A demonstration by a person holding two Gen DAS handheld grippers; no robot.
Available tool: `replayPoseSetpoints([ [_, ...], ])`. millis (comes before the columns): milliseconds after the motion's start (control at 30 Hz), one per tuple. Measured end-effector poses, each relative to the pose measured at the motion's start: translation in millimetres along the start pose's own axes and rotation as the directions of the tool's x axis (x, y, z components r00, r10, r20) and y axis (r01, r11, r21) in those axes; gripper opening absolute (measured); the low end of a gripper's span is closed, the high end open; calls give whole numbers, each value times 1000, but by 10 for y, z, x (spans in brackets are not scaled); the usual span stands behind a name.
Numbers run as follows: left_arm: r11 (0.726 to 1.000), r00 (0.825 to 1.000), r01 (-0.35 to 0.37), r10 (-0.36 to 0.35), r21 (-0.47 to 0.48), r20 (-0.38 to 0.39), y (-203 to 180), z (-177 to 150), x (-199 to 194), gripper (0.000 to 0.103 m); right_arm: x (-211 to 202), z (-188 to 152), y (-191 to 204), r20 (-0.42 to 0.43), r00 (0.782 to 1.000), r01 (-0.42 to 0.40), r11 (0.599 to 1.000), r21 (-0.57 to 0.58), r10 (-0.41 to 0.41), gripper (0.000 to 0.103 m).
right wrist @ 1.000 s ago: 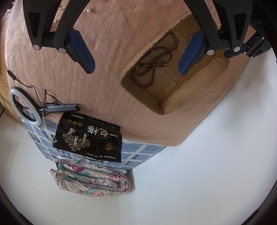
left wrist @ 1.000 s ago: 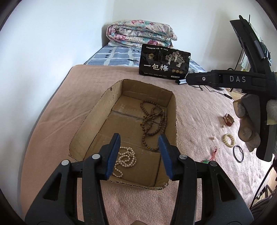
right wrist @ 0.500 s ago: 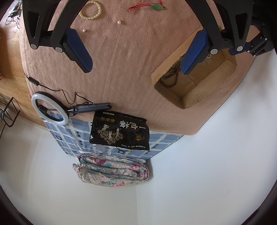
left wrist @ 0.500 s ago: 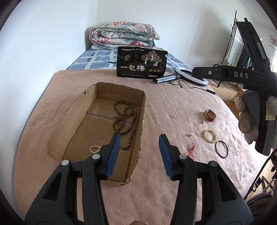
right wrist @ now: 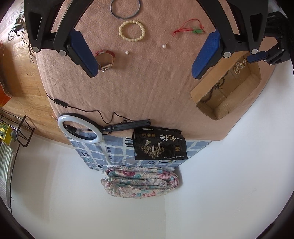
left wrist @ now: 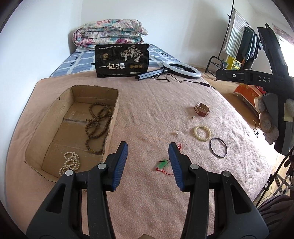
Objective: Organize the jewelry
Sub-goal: 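Withdraw both tools from the box toward the remaining jewelry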
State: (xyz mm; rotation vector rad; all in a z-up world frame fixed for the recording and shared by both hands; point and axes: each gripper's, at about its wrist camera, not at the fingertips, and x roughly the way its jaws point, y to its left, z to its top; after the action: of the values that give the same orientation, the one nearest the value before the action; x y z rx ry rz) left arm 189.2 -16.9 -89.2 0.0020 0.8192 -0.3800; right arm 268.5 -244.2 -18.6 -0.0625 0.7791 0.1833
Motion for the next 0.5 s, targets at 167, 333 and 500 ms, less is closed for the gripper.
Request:
replayPoseSetpoints([
  [167,999,999,36,-35,34,-29,-182,-60,121,47,0,-208,-188,-35,999,25,1000,-7,-25,103],
  [333,997,997,54,-51,48,-64,-297,-122,264,47,72,-431,-352,-80,996,26,1000,-5,-27,103],
  [500,997,993,53,-46,63,-109,-355,-215,452,47,173,-627,-515,-120,992,30,999,20,-28,103],
])
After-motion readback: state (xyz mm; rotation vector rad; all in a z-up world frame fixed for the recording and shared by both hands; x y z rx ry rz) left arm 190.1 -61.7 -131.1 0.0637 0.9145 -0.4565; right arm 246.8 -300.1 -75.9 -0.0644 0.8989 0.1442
